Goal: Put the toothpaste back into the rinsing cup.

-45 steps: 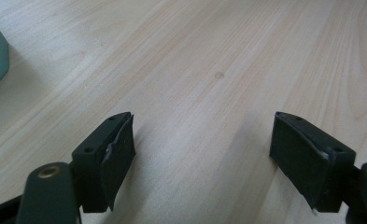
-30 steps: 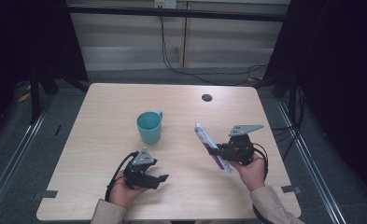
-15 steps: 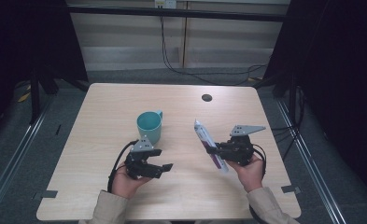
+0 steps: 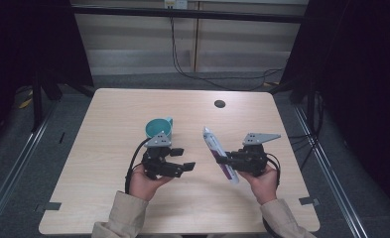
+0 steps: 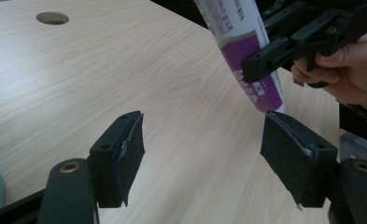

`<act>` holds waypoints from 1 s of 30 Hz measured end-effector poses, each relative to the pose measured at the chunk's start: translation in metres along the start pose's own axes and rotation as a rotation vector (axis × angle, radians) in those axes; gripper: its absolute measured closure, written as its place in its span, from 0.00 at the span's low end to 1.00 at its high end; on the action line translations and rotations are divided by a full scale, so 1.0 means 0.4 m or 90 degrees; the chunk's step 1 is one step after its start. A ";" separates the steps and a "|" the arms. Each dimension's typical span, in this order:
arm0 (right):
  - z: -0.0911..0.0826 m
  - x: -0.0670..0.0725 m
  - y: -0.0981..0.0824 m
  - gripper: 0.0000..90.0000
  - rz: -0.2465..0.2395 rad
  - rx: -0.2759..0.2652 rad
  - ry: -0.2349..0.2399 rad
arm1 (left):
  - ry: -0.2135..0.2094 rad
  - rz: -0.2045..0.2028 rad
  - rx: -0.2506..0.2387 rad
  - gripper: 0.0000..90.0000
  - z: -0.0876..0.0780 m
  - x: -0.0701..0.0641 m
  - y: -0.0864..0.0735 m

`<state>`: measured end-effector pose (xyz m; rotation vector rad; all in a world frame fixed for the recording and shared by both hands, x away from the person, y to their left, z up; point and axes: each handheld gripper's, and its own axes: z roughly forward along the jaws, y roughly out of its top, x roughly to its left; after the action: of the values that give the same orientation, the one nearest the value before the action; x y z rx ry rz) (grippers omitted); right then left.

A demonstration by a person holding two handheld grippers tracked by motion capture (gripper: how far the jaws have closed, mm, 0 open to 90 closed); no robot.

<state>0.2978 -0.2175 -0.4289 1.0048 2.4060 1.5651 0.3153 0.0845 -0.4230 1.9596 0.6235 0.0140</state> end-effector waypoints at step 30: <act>0.028 0.026 0.011 0.86 -0.005 -0.021 0.038 | -0.030 -0.017 -0.060 0.36 0.022 -0.011 0.087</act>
<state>0.2966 -0.2017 -0.4278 0.9548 2.4112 1.6497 0.3283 0.0637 -0.3966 1.8553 0.6082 -0.0189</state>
